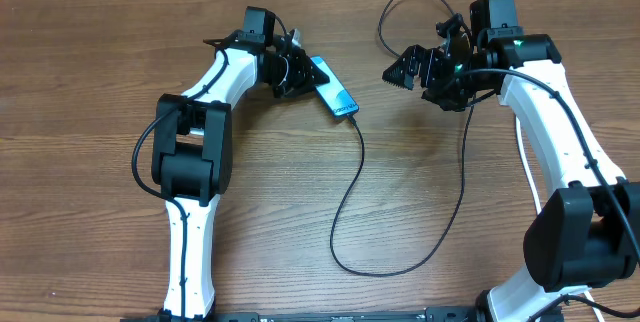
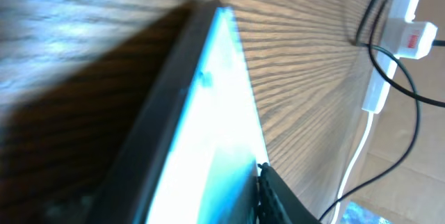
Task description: Plug charger to phone and switch on socket
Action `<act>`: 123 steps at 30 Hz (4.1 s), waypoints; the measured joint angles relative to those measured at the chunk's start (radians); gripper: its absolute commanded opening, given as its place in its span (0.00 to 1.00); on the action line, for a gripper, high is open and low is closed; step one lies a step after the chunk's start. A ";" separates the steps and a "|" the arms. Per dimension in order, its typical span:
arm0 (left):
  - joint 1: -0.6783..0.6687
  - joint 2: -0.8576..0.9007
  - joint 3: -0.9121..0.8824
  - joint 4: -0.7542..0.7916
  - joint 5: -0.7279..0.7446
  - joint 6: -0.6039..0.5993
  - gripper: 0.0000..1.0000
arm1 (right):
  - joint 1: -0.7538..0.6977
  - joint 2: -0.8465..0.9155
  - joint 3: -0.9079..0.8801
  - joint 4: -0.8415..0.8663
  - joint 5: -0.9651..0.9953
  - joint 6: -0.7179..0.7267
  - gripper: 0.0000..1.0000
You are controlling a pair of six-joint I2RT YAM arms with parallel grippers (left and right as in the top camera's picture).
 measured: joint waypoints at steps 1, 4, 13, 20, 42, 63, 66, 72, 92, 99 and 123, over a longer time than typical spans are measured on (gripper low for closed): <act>0.000 0.000 0.000 -0.006 -0.007 0.000 0.27 | 0.000 0.000 0.000 -0.001 0.000 0.000 1.00; 0.000 0.000 0.002 -0.010 -0.018 0.000 0.28 | 0.000 0.000 0.000 -0.004 -0.001 0.000 1.00; 0.002 -0.007 0.012 -0.008 -0.037 0.016 0.52 | 0.000 0.000 0.000 -0.008 0.000 0.000 1.00; 0.028 -0.016 0.031 -0.022 -0.101 0.021 0.54 | 0.000 0.000 0.000 -0.014 0.000 0.000 1.00; 0.129 -0.073 0.606 -0.639 -0.366 0.194 0.89 | 0.000 -0.008 0.000 -0.060 0.054 0.000 1.00; 0.155 -0.748 0.679 -1.041 -0.531 0.235 0.96 | 0.000 -0.412 0.004 -0.255 0.316 0.000 1.00; 0.155 -0.800 0.679 -1.104 -0.568 0.234 0.96 | 0.000 -0.419 0.004 -0.268 0.352 0.003 1.00; 0.155 -0.939 0.579 -1.112 -0.616 0.230 0.97 | -0.018 -0.419 0.004 -0.241 0.482 0.099 1.00; 0.155 -1.474 -0.635 -0.362 -0.762 0.047 1.00 | -0.320 -0.376 0.006 -0.002 0.571 0.224 1.00; 0.155 -1.376 -0.737 -0.248 -0.762 0.011 1.00 | -0.321 -0.222 0.008 0.109 0.674 0.226 1.00; 0.155 -1.262 -0.738 -0.201 -0.762 0.007 1.00 | -0.338 0.225 0.008 0.466 0.917 0.098 1.00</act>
